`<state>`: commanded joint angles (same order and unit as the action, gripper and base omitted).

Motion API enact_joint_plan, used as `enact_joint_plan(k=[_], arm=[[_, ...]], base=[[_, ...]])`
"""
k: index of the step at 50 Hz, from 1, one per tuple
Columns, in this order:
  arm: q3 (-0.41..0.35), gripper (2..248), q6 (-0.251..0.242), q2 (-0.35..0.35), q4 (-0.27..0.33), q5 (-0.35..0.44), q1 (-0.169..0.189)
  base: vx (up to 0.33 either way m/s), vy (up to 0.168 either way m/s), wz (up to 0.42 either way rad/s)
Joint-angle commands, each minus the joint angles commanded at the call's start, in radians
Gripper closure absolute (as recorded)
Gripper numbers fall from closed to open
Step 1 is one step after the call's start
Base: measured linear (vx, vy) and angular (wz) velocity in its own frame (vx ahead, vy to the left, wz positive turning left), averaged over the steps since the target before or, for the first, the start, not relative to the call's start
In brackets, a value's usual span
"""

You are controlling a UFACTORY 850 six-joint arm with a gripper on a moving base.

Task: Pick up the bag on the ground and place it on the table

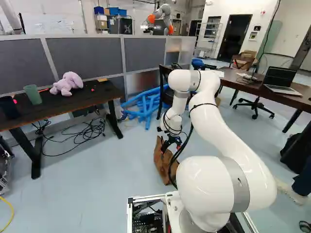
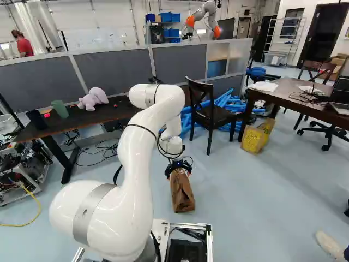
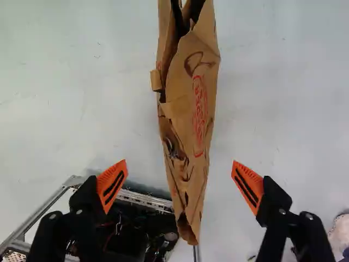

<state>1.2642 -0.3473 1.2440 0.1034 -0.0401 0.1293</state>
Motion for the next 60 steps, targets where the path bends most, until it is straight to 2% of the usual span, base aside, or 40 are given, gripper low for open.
enact_joint_plan(k=[42, 53, 54, 58, 59, 60], arm=[[0.139, 3, 0.0, 0.161, 0.0, 0.038, 0.0], [0.151, 3, 0.0, 0.175, 0.0, 0.038, 0.0], [0.152, 19, 0.0, 0.175, 0.0, 0.038, 0.0], [0.152, 19, 0.0, 0.176, 0.0, 0.038, 0.0], [0.152, 58, 0.0, 0.176, 0.0, 0.038, 0.0], [0.152, 58, 0.0, 0.176, 0.0, 0.038, 0.0]], base=[[0.0, 0.0, 0.0], [0.0, 0.0, 0.0], [0.0, 0.0, 0.0], [0.0, 0.0, 0.0], [0.0, 0.0, 0.0], [0.0, 0.0, 0.0]])
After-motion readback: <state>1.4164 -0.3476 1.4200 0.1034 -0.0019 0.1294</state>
